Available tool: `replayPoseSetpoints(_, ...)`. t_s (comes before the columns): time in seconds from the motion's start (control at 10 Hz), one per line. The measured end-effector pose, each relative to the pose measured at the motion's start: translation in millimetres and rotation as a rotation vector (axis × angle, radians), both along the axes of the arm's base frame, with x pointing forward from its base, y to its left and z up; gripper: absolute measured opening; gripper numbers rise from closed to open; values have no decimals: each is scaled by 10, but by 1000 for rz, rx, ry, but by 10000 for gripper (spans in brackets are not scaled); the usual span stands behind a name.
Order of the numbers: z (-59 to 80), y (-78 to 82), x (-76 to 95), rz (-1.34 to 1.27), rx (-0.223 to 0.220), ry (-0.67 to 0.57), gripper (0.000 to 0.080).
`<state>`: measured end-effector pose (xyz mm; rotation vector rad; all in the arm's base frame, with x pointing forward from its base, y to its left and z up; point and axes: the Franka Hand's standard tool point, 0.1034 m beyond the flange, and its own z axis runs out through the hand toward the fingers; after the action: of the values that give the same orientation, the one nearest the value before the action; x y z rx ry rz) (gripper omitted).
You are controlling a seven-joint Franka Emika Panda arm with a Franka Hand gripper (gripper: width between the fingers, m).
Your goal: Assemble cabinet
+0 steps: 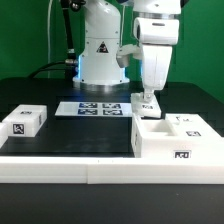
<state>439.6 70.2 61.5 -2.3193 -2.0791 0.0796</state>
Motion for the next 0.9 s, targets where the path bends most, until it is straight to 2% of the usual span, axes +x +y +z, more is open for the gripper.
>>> replayPoseSetpoints(0.2, 34, 13, 93, -16, 0, -9, 68)
replayPoseSetpoints(0.5, 19, 8, 79, -16, 0, -5, 68)
replayPoseSetpoints(0.9, 27, 11, 171, -20, 4, -13, 68)
